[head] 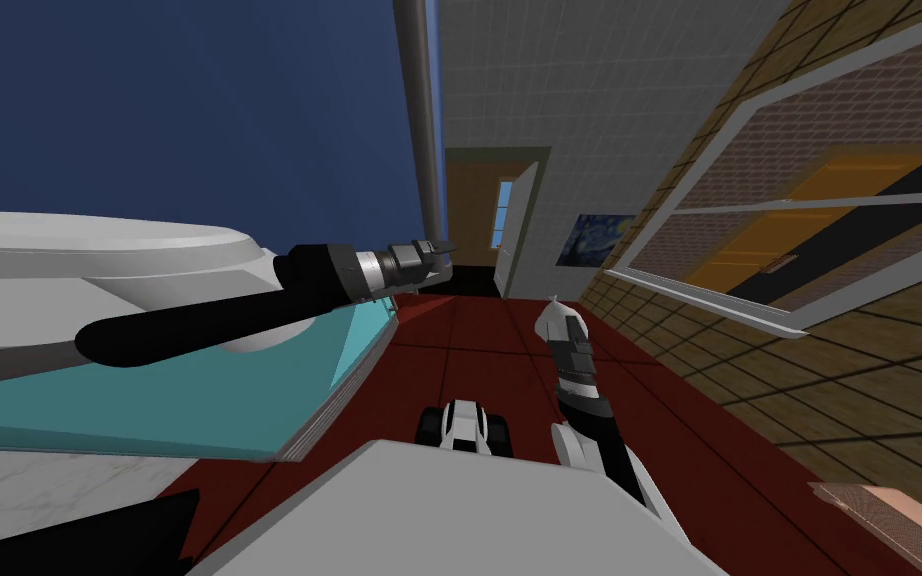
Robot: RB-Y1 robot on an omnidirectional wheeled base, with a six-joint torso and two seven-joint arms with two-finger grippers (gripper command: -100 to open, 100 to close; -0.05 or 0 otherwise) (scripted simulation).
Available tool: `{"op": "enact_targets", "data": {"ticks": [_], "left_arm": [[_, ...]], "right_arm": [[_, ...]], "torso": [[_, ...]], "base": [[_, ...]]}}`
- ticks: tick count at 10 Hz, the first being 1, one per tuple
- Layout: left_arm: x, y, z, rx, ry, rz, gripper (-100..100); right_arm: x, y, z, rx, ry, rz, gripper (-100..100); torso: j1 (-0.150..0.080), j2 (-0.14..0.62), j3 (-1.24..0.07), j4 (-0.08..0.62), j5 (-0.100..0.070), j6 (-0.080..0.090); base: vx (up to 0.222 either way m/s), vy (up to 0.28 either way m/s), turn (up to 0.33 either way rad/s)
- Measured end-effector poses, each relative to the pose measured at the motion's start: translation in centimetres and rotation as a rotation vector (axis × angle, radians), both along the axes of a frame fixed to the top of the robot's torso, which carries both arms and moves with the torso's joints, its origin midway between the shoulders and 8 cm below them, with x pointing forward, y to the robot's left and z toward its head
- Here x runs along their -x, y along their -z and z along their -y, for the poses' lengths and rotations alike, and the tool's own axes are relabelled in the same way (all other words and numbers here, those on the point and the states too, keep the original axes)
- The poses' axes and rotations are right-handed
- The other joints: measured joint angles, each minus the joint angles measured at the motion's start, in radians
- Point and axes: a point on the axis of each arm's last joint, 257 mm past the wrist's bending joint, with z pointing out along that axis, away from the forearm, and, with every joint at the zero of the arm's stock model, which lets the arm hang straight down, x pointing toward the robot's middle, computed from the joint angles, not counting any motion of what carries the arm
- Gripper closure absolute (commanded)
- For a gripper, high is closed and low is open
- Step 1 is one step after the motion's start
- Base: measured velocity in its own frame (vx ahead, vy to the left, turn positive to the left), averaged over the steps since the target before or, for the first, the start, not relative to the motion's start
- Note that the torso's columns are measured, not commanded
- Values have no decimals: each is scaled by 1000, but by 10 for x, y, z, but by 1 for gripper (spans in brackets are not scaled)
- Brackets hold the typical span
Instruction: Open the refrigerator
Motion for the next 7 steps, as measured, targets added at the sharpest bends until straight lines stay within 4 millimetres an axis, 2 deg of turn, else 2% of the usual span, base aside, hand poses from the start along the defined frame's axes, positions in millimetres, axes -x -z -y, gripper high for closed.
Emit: {"op": "enact_targets", "data": {"ticks": [1, 2, 7], "left_arm": [[1, -1, 0, 2, 0, -5, -100], [0, 2, 0, 2, 0, -13, 0], [-2, 13, -2, 8, -5, -49, 0]], "right_arm": [[0, 0, 0, 0, 0, 0, 0], [0, 0, 0, 0, 0, 0, 0], [0, 0, 0, 0, 0, 0, 0]], "torso": [[-1, 1, 0, 1, -1, 0], [0, -2, 0, -3, 1, 0], [5, -14, -6, -13, 5, 0]], "base": [[8, 4, -4], [5, 1, -3], [0, 0, 0]]}}
